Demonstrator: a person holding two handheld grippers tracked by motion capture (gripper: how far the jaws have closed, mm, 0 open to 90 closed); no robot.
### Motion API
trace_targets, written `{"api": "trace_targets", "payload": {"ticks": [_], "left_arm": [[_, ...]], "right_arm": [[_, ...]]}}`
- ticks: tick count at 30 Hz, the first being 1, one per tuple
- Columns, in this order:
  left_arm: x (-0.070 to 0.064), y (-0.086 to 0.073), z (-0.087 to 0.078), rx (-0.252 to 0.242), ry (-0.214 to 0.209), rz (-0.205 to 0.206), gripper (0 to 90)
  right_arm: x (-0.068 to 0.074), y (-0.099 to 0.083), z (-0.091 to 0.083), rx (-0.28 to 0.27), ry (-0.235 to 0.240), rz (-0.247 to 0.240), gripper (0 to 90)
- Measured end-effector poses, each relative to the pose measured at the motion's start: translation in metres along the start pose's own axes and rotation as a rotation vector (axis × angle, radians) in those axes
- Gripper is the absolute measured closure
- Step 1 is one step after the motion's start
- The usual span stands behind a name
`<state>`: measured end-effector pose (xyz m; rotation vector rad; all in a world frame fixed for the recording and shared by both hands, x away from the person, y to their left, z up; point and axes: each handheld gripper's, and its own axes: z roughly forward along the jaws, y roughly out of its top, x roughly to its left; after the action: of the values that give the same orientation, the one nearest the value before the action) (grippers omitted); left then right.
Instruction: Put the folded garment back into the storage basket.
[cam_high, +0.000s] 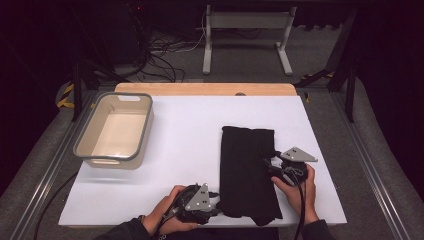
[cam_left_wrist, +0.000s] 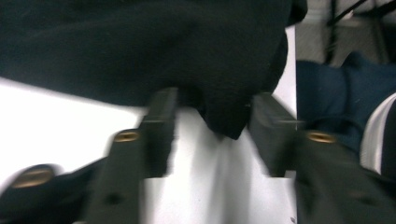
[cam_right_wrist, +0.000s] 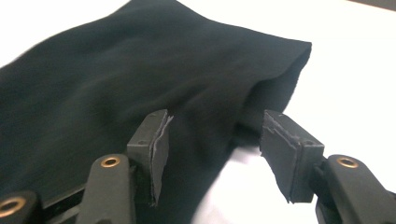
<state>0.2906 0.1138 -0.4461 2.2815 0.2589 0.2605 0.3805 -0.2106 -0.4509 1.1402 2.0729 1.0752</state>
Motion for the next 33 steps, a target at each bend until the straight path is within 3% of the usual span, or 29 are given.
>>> {"api": "trace_targets", "payload": {"ticks": [2, 3, 4, 5, 8, 9, 10, 11, 13, 15, 16, 17, 18, 20, 21, 24, 26, 27, 28, 29, 33], "left_arm": [[0.004, -0.001, -0.005, -0.011, 0.043, -0.005, 23.9], [0.004, -0.001, -0.005, -0.011, 0.043, -0.005, 21.0], [0.012, -0.002, -0.011, -0.054, 0.053, -0.021, 19.8], [0.012, -0.002, -0.011, -0.054, 0.053, -0.021, 18.5], [0.034, -0.004, -0.018, -0.098, 0.104, -0.102, 17.0], [0.034, -0.004, -0.018, -0.098, 0.104, -0.102, 17.0], [0.047, -0.004, -0.017, -0.097, 0.155, -0.140, 16.9], [0.047, -0.004, -0.017, -0.097, 0.155, -0.140, 16.7], [0.071, -0.001, -0.010, -0.091, 0.187, -0.184, 16.1], [0.078, 0.001, -0.007, -0.097, 0.209, -0.190, 16.0], [0.093, 0.006, 0.002, -0.086, 0.230, -0.220, 16.0], [0.093, 0.006, 0.002, -0.086, 0.230, -0.220, 16.0], [0.109, 0.012, 0.013, -0.077, 0.222, -0.252, 16.0], [0.122, 0.020, 0.025, -0.065, 0.217, -0.293, 15.4], [0.122, 0.020, 0.025, -0.065, 0.217, -0.293, 15.3], [0.146, 0.035, 0.050, -0.051, 0.235, -0.342, 15.4], [0.155, 0.038, 0.062, -0.048, 0.220, -0.395, 15.4], [0.155, 0.038, 0.062, -0.048, 0.220, -0.395, 15.4], [0.163, 0.040, 0.073, -0.040, 0.203, -0.440, 15.4], [0.165, 0.041, 0.078, -0.030, 0.198, -0.458, 15.4], [0.170, 0.044, 0.093, -0.013, 0.218, -0.502, 16.8]], "right_arm": [[-0.004, 0.001, 0.004, 0.005, -0.006, 0.000, 42.4], [-0.004, 0.001, 0.004, 0.005, -0.006, 0.000, 42.4], [-0.006, 0.001, 0.006, 0.005, -0.010, 0.004, 41.5], [-0.006, 0.001, 0.006, 0.005, -0.010, 0.004, 41.5], [-0.006, 0.000, 0.004, 0.009, -0.003, 0.007, 40.9], [-0.005, 0.000, 0.005, 0.008, -0.004, 0.007, 40.8], [-0.005, 0.000, 0.005, 0.008, -0.002, 0.004, 40.8], [-0.005, 0.000, 0.005, 0.008, -0.002, 0.004, 40.8], [-0.005, -0.002, 0.005, 0.015, -0.001, -0.001, 40.5], [-0.005, -0.002, 0.006, 0.019, 0.000, -0.001, 40.2], [-0.004, -0.003, 0.006, 0.023, 0.003, 0.000, 39.9], [-0.003, -0.003, 0.006, 0.025, 0.002, -0.007, 39.8], [-0.002, -0.003, 0.006, 0.024, 0.002, -0.012, 39.6], [0.000, -0.003, 0.007, 0.029, 0.002, -0.019, 39.4], [0.000, -0.003, 0.007, 0.029, 0.002, -0.019, 39.4], [0.002, -0.003, 0.007, 0.031, 0.006, -0.036, 38.9], [0.002, -0.003, 0.007, 0.029, 0.011, -0.041, 38.4], [0.002, -0.003, 0.007, 0.029, 0.011, -0.041, 38.4], [0.003, -0.004, 0.007, 0.029, 0.014, -0.050, 38.1], [0.003, -0.004, 0.007, 0.029, 0.015, -0.051, 38.0], [0.004, -0.004, 0.006, 0.029, 0.021, -0.063, 37.4]]}}
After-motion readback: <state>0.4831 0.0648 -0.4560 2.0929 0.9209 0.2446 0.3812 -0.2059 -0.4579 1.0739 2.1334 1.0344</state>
